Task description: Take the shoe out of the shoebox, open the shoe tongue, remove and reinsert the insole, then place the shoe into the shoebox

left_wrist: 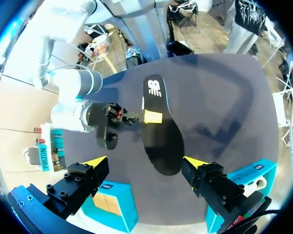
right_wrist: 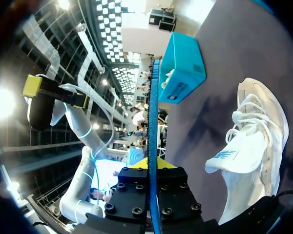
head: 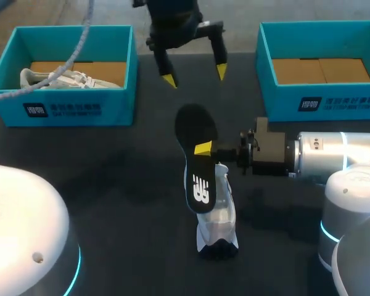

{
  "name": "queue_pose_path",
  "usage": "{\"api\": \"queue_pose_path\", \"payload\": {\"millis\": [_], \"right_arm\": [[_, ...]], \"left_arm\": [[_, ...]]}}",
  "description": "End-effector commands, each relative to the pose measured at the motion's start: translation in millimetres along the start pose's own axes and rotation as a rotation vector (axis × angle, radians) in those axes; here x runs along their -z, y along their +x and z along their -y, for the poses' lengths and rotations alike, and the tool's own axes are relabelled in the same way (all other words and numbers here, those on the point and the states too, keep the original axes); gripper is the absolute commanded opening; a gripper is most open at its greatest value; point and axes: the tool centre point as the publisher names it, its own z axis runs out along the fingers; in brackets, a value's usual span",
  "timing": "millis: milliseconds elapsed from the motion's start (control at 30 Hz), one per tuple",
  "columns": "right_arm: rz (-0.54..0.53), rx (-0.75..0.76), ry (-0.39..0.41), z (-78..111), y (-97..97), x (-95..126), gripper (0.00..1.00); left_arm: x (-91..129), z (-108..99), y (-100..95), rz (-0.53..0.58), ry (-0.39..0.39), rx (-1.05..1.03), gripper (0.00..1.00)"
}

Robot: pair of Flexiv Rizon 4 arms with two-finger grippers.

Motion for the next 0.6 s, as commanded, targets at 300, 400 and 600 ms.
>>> {"api": "queue_pose_path", "payload": {"millis": [300, 400, 600], "right_arm": [[0.000, 0.000, -0.005, 1.4, 0.1, -1.5, 0.00], [0.000, 0.000, -0.005, 1.4, 0.1, -1.5, 0.00], [0.000, 0.000, -0.005, 1.4, 0.1, -1.5, 0.00]], "left_arm": [[-3.2, 22.1, 48.1, 0.457, -0.095, -0.063, 1.00], [-3.7, 23.3, 58.1, 0.526, -0.122, -0.068, 1.00], [-15.8, 22.7, 75.8, 0.650, -0.119, -0.060, 1.00]]}}
